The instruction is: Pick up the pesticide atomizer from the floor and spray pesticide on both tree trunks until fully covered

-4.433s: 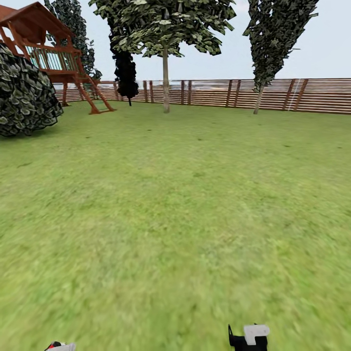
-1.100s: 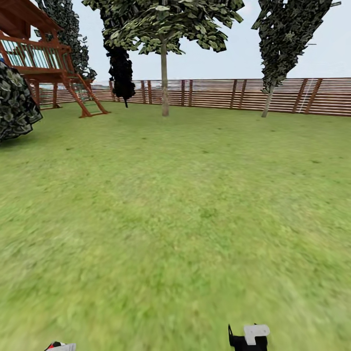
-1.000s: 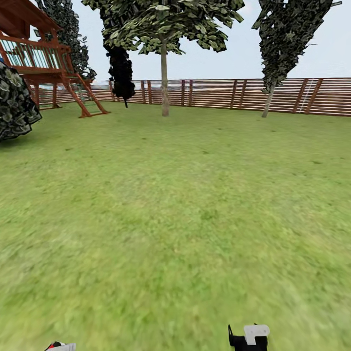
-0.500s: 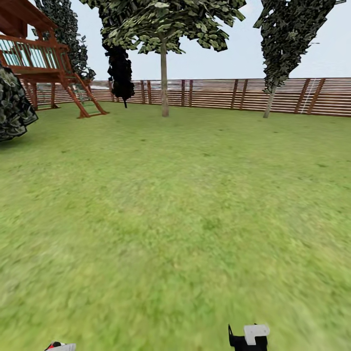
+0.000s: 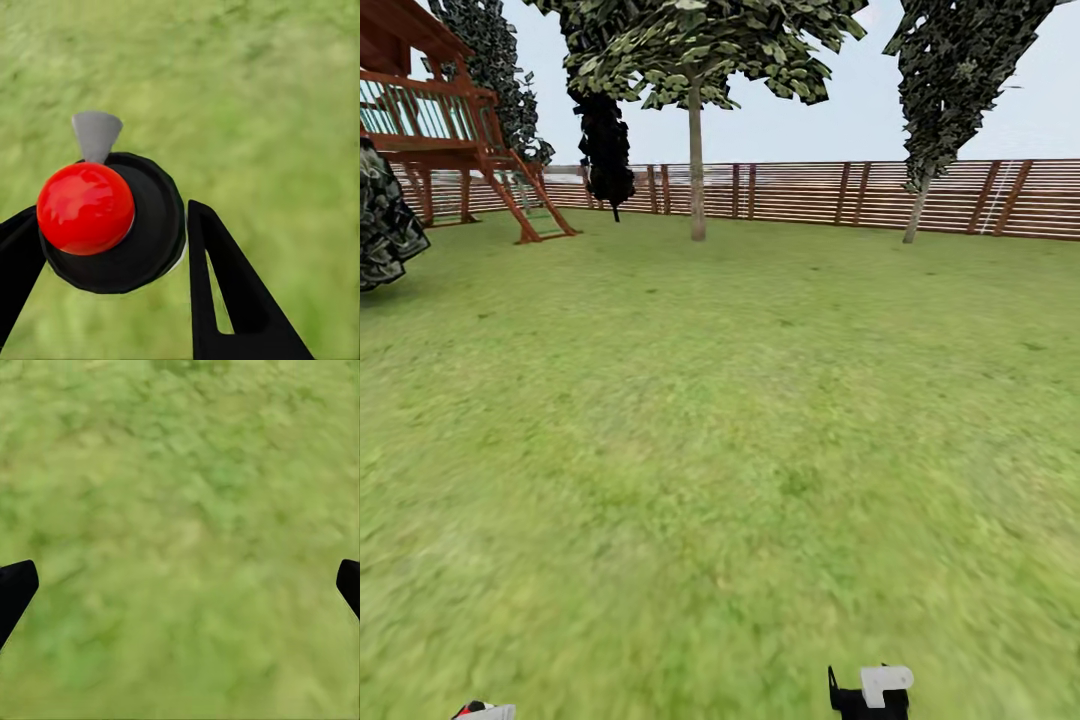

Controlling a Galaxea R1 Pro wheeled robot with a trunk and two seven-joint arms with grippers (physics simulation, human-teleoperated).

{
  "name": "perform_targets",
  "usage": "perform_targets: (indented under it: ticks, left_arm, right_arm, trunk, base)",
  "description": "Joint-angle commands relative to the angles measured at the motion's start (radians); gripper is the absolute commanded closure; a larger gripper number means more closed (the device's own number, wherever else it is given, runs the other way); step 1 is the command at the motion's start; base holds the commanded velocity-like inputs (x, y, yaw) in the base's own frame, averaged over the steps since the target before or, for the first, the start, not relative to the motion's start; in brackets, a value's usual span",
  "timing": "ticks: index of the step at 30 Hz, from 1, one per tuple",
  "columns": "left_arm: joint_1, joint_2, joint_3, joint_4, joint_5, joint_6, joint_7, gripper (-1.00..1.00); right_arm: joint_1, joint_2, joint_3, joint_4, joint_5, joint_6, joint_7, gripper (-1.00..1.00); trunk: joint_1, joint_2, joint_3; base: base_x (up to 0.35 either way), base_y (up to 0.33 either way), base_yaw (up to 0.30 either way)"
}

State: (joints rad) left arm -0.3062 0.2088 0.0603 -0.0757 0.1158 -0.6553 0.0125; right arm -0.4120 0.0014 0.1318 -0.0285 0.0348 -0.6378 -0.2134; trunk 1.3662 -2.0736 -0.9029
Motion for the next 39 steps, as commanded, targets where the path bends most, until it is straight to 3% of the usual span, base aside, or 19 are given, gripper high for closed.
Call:
perform_targets:
  ticks: [1, 39]
  left_arm:
    - [-0.001, 0.000, 0.006, 0.001, -0.001, -0.003, -0.002, 1.00]
    - [-0.001, 0.000, 0.006, 0.001, -0.001, -0.003, 0.000, 1.00]
  right_arm:
    - [-0.001, 0.000, 0.008, 0.001, 0.004, 0.000, -0.010, -1.00]
    - [-0.001, 0.000, 0.008, 0.001, 0.004, 0.000, -0.011, -1.00]
  trunk:
    - [0.000, 0.000, -0.001]
    - [0.000, 0.000, -0.001]
  base:
    - [0.340, 0.000, 0.000]
    - [0.340, 0.000, 0.000]
